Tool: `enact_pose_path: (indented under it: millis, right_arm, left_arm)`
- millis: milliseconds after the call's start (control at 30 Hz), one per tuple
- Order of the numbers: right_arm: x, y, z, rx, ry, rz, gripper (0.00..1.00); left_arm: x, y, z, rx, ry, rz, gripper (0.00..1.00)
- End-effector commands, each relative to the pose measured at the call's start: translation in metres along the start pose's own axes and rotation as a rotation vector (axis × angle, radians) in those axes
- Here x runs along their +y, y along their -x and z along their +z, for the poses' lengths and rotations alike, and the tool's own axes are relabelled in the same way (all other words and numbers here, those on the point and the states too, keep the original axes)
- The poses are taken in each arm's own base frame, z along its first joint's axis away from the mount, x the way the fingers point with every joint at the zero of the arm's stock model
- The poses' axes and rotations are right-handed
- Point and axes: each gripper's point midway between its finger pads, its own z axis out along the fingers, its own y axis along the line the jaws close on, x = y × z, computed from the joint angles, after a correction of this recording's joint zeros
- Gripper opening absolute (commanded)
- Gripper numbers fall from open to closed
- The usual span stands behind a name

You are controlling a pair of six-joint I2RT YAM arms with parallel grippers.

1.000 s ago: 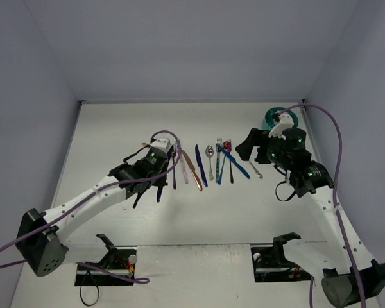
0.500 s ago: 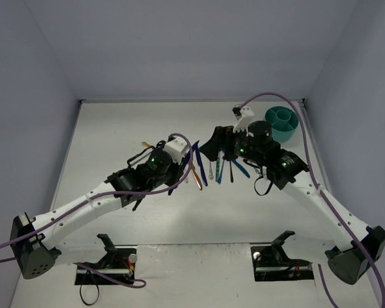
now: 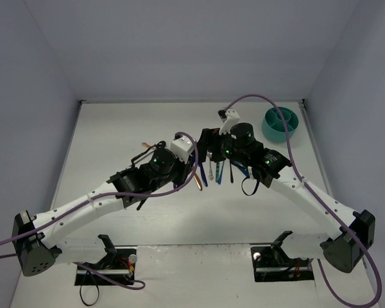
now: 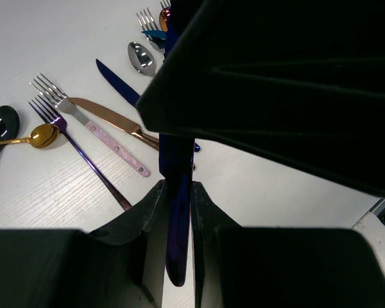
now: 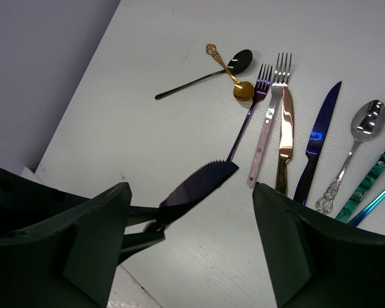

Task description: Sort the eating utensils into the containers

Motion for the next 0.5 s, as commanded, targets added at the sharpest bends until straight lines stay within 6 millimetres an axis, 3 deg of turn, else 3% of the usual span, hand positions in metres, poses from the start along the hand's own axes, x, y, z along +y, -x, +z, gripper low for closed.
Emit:
enact_pose_path:
  millis: [0,133,467]
  right_arm:
    - [0.014,0.028,0.004,-0.106,0.036,0.006,0.65]
    - [0.013,0.023,0.005,-0.102,0.035,0.017,0.51]
    - [0.002,0.013,0.011,-0.082,0.001,0.017,0.04]
  left_arm:
    - [-0.013,0.057,-0.009,-0.175,-0.034,-0.011,0.0]
    - [-0.012,0.061,-0.008,-0.183,-0.029,-0.01,0.0]
    - [-0.016,0.063,-0.003,-0.185,-0.04,-0.004,0.0]
